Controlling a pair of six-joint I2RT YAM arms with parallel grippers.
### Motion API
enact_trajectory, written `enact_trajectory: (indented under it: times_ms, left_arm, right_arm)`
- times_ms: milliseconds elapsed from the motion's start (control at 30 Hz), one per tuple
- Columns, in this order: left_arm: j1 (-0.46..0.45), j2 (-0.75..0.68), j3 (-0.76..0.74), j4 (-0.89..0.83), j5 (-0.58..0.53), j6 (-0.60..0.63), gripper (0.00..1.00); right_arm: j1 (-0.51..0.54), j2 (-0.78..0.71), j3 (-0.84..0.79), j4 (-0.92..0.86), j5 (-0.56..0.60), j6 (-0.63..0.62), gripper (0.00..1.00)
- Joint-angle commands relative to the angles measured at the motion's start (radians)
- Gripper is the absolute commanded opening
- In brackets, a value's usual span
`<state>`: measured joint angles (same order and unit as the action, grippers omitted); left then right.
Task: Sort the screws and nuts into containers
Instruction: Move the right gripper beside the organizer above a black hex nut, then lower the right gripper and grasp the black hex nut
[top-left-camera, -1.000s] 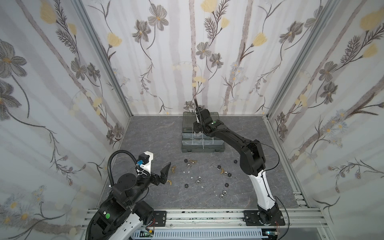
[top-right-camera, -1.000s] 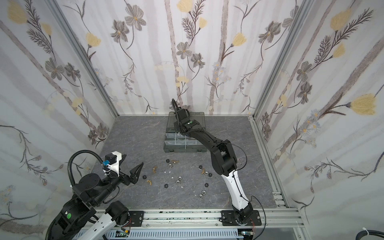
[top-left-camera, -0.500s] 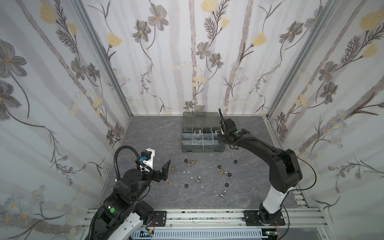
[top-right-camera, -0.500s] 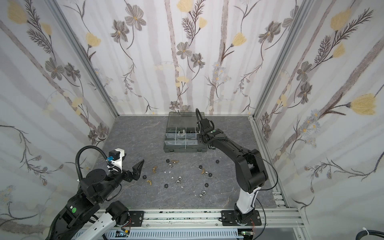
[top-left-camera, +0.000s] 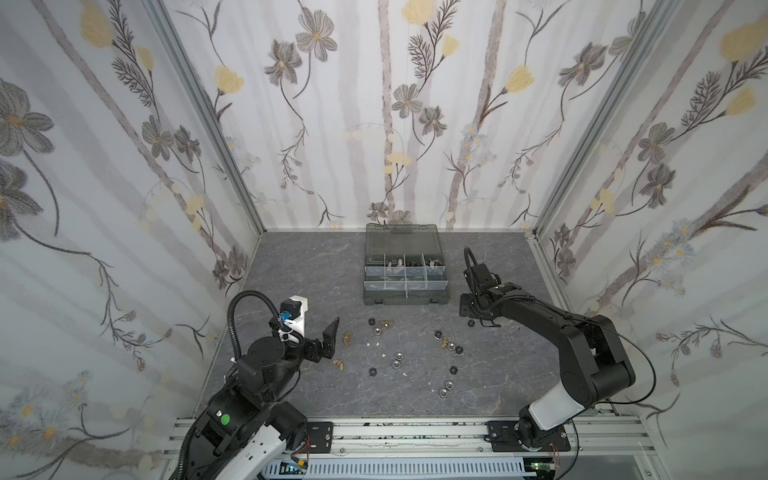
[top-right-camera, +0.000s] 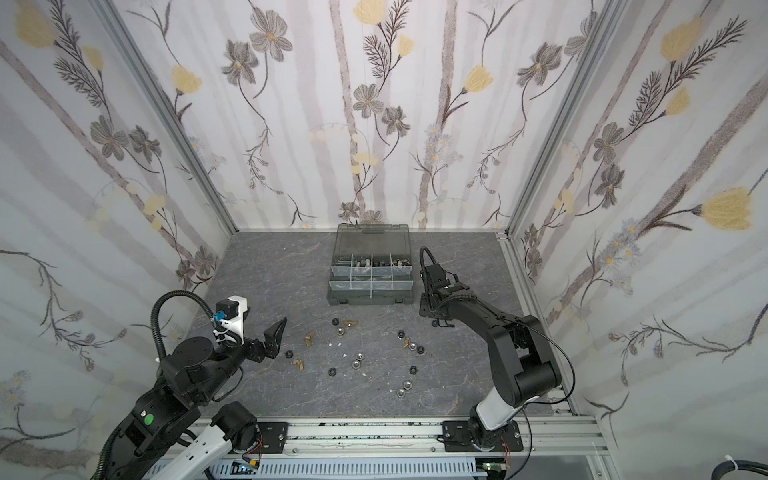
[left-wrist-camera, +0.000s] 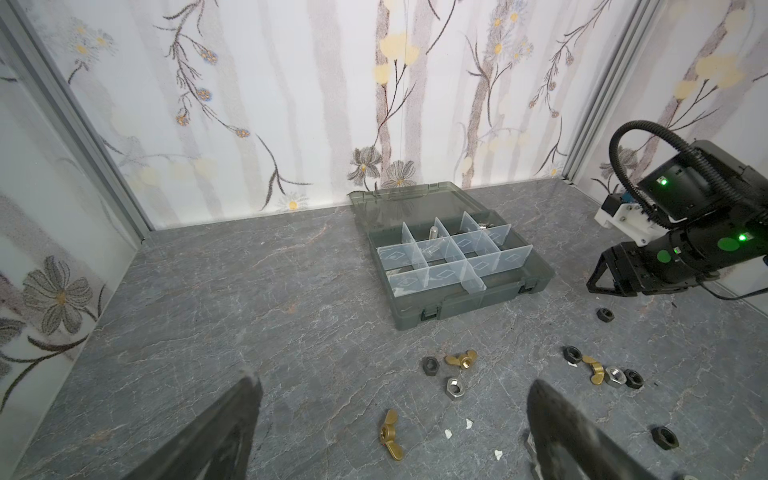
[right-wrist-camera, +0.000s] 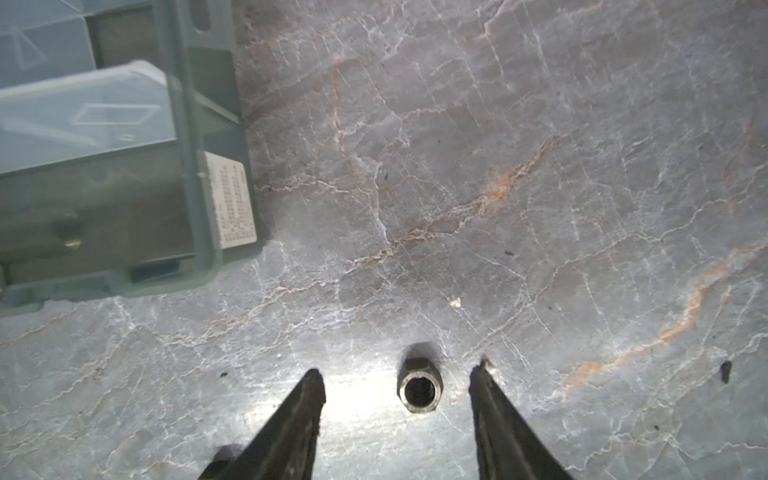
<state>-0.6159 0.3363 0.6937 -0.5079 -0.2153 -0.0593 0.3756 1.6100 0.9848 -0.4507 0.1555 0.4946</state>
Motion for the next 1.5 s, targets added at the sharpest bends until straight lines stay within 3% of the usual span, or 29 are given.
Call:
enact_trajectory:
  times_ms: [0, 1167, 1467]
  left_arm:
    - [0.002, -0.008, 0.004, 0.029, -0.002, -0.007, 1.0]
    - [0.004, -0.006, 0.003, 0.029, 0.007, -0.003, 1.0]
    - [0.007, -0.005, 0.004, 0.03, 0.007, -0.003, 1.0]
  right_arm:
    - [-0.005, -0.008, -0.023, 0.023, -0.005, 0.035, 0.57]
    - [-0.032, 0.049, -0.12, 0.093, -0.072, 0.002, 0.39]
    - [-0.037, 0.075, -0.11, 0.1, -0.085, -0.018, 0.23]
